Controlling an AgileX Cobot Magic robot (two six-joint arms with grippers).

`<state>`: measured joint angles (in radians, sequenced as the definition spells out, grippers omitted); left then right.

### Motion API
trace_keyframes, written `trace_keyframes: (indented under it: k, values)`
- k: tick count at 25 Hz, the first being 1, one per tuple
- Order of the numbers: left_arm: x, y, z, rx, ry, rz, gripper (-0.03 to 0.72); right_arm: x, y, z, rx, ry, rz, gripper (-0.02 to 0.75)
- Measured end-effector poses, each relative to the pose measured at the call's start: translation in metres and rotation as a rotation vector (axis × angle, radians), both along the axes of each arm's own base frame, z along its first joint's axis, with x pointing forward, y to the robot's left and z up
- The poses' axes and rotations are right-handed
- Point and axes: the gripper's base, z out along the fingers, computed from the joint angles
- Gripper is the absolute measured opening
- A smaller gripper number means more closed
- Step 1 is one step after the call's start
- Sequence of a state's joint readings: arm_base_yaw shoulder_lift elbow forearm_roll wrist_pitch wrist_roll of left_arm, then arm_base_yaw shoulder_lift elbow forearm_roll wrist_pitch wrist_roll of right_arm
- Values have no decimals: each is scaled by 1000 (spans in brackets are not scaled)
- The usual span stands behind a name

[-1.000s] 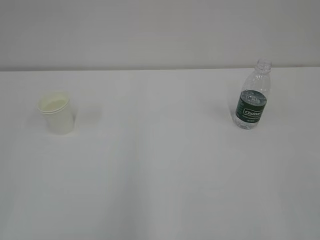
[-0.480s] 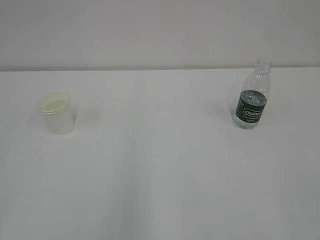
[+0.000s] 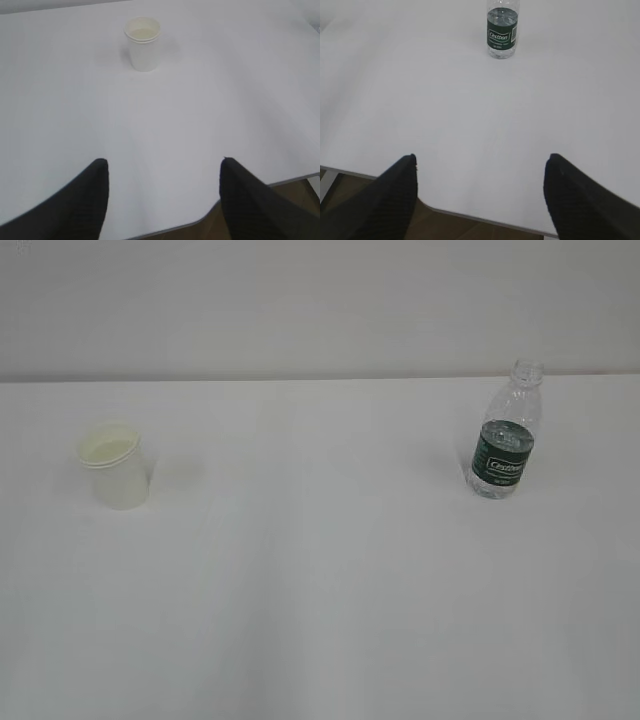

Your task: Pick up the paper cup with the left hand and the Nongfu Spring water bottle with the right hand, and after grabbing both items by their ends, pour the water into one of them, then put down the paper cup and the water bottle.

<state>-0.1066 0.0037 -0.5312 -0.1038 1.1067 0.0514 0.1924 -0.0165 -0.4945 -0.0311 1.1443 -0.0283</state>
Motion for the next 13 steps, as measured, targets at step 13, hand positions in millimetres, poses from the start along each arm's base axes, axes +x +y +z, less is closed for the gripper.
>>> trace_keyframes:
  k: [13]
  values:
    - [0, 0, 0, 0, 0, 0, 494, 0, 0, 0, -2, 0, -1, 589]
